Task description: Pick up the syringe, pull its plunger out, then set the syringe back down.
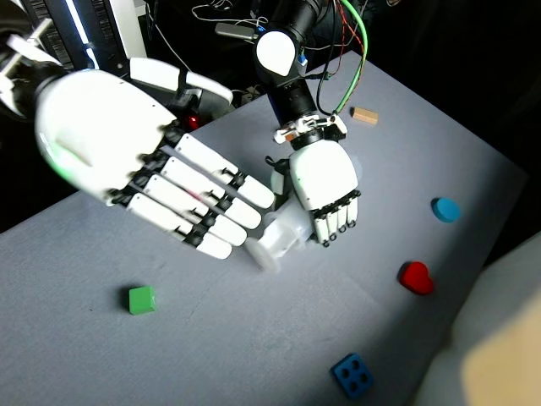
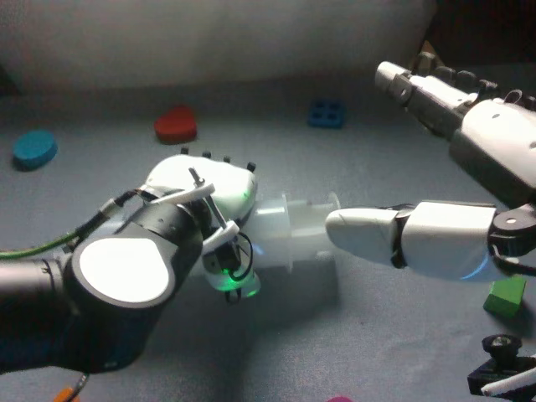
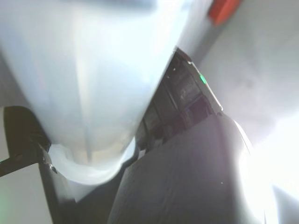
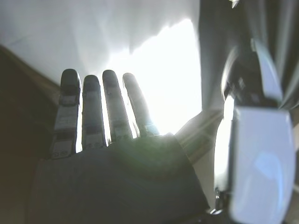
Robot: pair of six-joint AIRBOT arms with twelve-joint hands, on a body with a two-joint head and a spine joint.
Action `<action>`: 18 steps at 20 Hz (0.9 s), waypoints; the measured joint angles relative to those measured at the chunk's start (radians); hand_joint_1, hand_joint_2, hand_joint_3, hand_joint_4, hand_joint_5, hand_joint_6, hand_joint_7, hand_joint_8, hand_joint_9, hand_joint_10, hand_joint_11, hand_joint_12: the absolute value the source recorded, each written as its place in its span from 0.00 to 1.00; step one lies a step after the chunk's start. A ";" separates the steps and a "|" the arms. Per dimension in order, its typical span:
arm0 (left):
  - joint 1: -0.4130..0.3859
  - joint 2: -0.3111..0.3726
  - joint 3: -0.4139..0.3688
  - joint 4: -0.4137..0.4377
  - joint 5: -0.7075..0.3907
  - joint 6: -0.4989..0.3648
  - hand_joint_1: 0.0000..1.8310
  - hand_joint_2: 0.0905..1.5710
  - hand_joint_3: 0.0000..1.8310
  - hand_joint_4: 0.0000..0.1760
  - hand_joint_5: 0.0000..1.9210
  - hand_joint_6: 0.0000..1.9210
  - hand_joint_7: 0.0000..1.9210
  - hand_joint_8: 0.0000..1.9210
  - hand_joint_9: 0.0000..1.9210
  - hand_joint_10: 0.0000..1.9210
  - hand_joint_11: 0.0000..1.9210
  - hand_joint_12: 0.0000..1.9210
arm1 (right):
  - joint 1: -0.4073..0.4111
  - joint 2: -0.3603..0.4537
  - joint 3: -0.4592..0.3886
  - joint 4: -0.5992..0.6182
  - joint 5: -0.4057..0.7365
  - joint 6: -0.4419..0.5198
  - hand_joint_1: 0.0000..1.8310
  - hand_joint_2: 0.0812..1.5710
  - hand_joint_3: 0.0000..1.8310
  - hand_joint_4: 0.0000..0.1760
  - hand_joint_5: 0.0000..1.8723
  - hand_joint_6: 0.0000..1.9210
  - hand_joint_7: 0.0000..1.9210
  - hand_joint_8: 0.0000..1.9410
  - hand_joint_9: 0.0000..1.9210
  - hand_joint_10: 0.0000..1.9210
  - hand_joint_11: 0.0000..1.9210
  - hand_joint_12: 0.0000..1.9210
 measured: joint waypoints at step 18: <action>-0.128 0.145 -0.062 0.109 -0.134 0.001 0.81 0.74 0.00 0.00 0.41 0.60 0.40 0.64 0.40 0.70 0.37 0.87 | -0.003 0.021 0.154 -0.017 -0.039 0.352 0.46 0.57 0.00 0.00 0.18 0.00 0.25 0.00 0.22 0.00 0.04 0.46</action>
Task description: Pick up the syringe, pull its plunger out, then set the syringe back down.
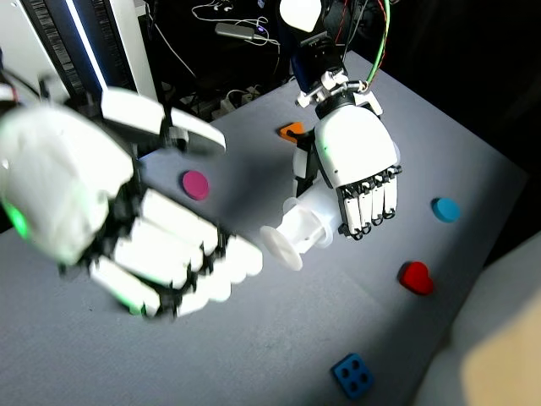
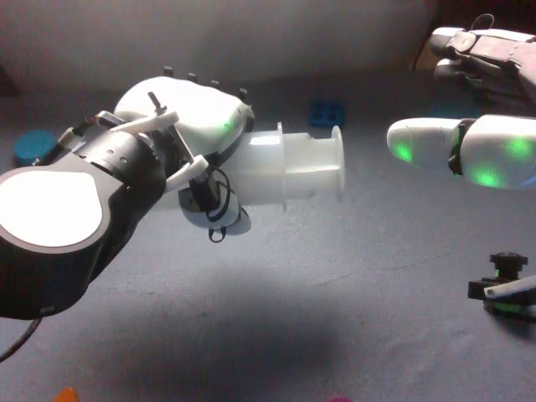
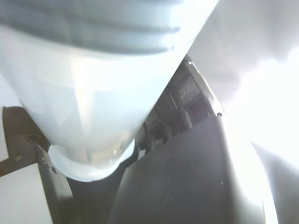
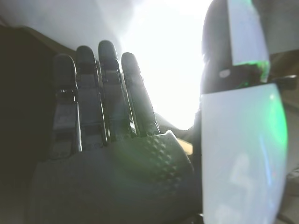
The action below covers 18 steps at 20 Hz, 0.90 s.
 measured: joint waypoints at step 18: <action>-0.018 0.019 -0.013 0.026 -0.032 -0.012 0.81 0.74 0.00 0.00 0.40 0.59 0.40 0.65 0.40 0.71 0.36 0.88 | -0.087 -0.143 0.261 -0.448 -0.189 0.308 0.48 0.58 0.00 0.00 0.21 0.00 0.28 0.00 0.24 0.00 0.05 0.46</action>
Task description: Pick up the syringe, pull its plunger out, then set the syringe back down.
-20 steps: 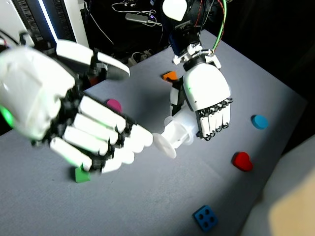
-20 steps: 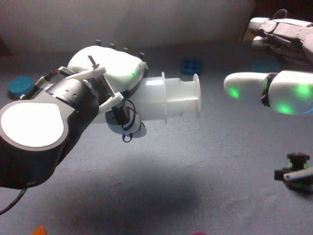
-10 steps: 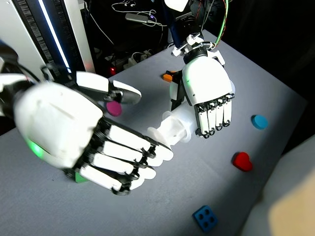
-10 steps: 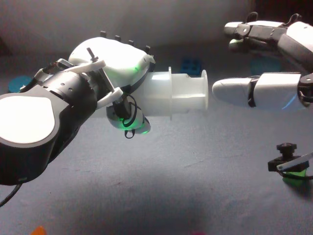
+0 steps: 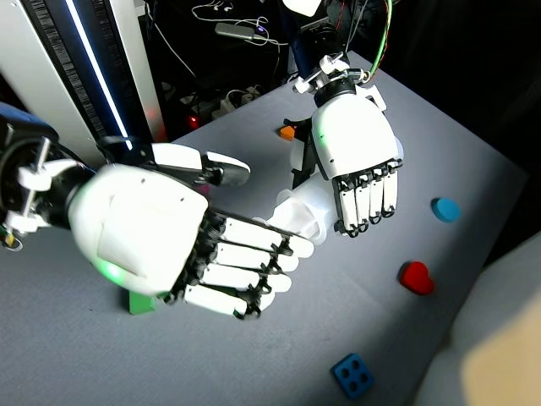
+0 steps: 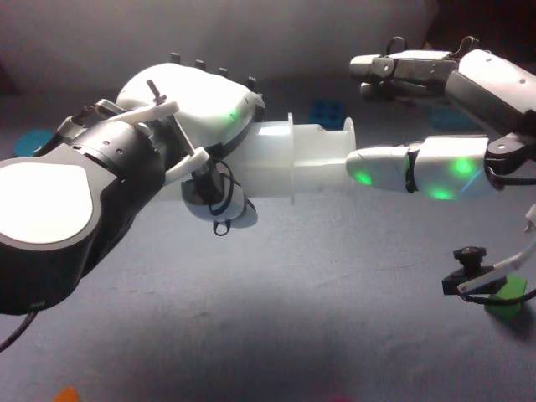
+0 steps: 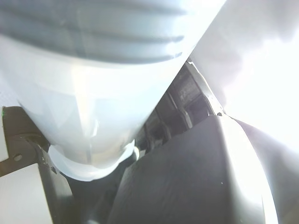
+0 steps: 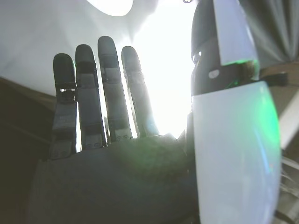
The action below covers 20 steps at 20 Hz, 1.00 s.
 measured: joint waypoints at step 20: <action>0.010 0.000 0.009 0.050 -0.008 0.011 0.81 0.74 0.00 0.00 0.39 0.62 0.40 0.66 0.39 0.71 0.35 0.88 | -0.006 -0.241 0.250 -0.081 -0.071 -0.047 0.48 0.58 0.00 0.00 0.21 0.00 0.28 0.00 0.25 0.00 0.05 0.45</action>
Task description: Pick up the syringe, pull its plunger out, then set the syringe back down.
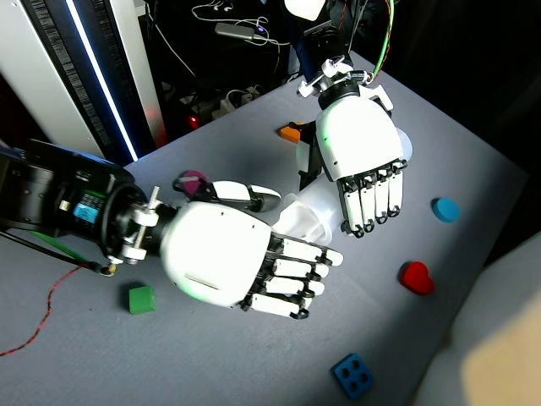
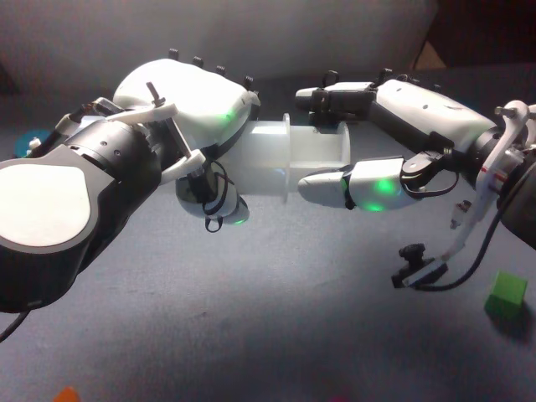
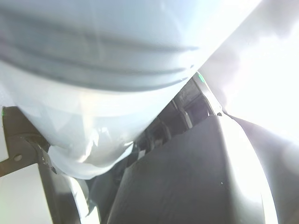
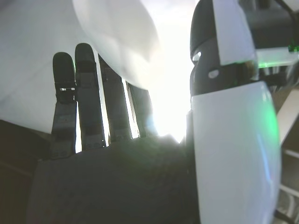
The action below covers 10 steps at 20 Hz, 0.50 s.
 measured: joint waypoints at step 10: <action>-0.003 0.004 0.000 -0.010 0.000 -0.008 0.74 0.75 0.00 0.00 0.40 0.64 0.41 0.65 0.41 0.75 0.35 0.70 | 0.005 -0.036 0.034 -0.004 -0.015 -0.019 0.48 0.59 0.00 0.00 0.22 0.00 0.29 0.00 0.25 0.00 0.05 0.45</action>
